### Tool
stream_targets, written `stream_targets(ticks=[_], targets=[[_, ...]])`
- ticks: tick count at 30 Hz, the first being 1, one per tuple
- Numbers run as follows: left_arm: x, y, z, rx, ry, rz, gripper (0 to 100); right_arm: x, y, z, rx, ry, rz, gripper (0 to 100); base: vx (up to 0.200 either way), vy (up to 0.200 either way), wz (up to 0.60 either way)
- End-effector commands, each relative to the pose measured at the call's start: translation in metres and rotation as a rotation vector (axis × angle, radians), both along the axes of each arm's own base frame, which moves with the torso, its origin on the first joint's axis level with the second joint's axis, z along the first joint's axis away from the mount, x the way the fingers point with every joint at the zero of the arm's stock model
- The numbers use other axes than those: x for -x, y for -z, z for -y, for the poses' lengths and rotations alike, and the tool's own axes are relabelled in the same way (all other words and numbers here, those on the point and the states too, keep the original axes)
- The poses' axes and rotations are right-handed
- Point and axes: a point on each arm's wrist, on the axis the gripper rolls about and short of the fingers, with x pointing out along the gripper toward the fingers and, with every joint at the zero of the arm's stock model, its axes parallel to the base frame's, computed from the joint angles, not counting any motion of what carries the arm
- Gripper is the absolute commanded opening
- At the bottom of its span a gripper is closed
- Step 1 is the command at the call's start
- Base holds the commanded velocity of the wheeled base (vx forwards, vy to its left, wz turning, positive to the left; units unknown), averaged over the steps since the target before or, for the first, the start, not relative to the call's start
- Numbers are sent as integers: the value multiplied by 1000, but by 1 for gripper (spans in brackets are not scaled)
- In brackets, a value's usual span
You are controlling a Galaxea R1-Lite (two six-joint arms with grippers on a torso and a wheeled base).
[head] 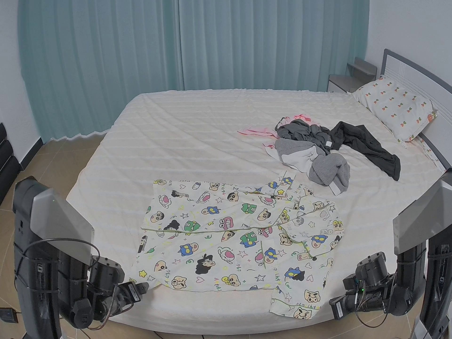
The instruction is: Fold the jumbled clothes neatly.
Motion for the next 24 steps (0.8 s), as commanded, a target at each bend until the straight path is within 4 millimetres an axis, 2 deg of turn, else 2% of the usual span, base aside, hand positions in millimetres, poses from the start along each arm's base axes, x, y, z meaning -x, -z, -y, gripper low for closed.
stream_targets(ticks=[1, 5, 7, 9, 12, 13, 14, 17, 22, 24], targets=[[-10, -46, -11, 142, 15, 203, 100, 3, -8, 1, -9, 0, 21, 0, 0, 0, 0], [-10, -52, -16, 189, 47, 217, 100, 3, -8, 1, -9, 2, 21, 0, 0, 0, 0], [-17, -52, -19, 201, 38, 234, 100, 3, -8, 1, -10, 0, 22, 0, 0, 0, 0], [-30, -51, -19, 210, 38, 256, 100, 2, -8, 0, -12, -1, 28, 0, 0, 0, 0], [-55, -36, -18, 218, 17, 214, 100, 3, -8, -2, -17, -12, 31, 0, 0, 0, 0], [-56, -35, -18, 219, 13, 211, 100, 3, -9, -2, -17, -12, 32, 0, 0, 0, 0], [-69, -31, -17, 256, -20, 189, 100, 3, -9, -2, -18, -12, 33, 0, 0, 0, 0], [-82, -30, -13, 365, -63, 123, 100, 2, -11, -2, -25, -9, 47, 0, 0, 0, 0], [-89, -27, -12, 375, -76, 64, 100, 1, -11, -3, -32, -12, 61, 0, 0, 0, 0], [-100, -26, -9, 380, -72, 81, 100, 1, -11, -6, -34, -23, 67, 0, 0, 0, 0]])
